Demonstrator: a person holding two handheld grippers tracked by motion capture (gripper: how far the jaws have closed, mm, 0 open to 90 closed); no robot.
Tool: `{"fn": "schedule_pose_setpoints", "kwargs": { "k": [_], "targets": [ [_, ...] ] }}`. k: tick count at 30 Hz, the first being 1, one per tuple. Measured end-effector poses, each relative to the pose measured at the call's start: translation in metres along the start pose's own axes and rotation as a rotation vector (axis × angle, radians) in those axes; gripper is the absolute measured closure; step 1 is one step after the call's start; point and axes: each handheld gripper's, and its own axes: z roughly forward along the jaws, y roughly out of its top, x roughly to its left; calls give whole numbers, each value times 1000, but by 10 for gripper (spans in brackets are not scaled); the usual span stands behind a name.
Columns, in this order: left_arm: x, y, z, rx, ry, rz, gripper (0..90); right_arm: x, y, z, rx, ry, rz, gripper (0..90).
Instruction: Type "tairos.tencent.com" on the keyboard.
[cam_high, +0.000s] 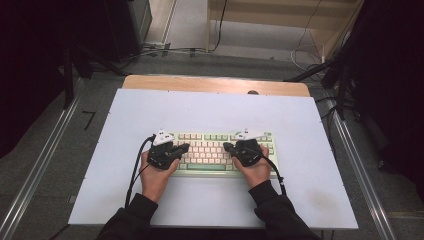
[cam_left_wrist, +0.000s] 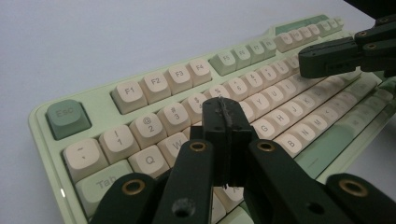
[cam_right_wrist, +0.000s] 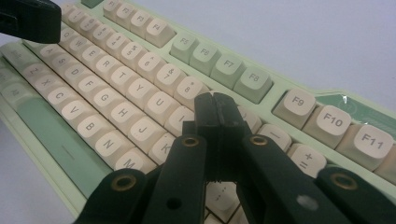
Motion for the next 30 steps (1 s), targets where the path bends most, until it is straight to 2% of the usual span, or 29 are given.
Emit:
{"fn": "schedule_pose_setpoints", "kwargs": {
  "k": [25, 30],
  "targets": [
    [4, -2, -5, -3, 6, -5, 900, 1, -2, 4, 17, 0, -9, 876],
    [5, -3, -5, -3, 7, -5, 900, 1, -2, 4, 19, 11, -1, 877]
  ]
}}
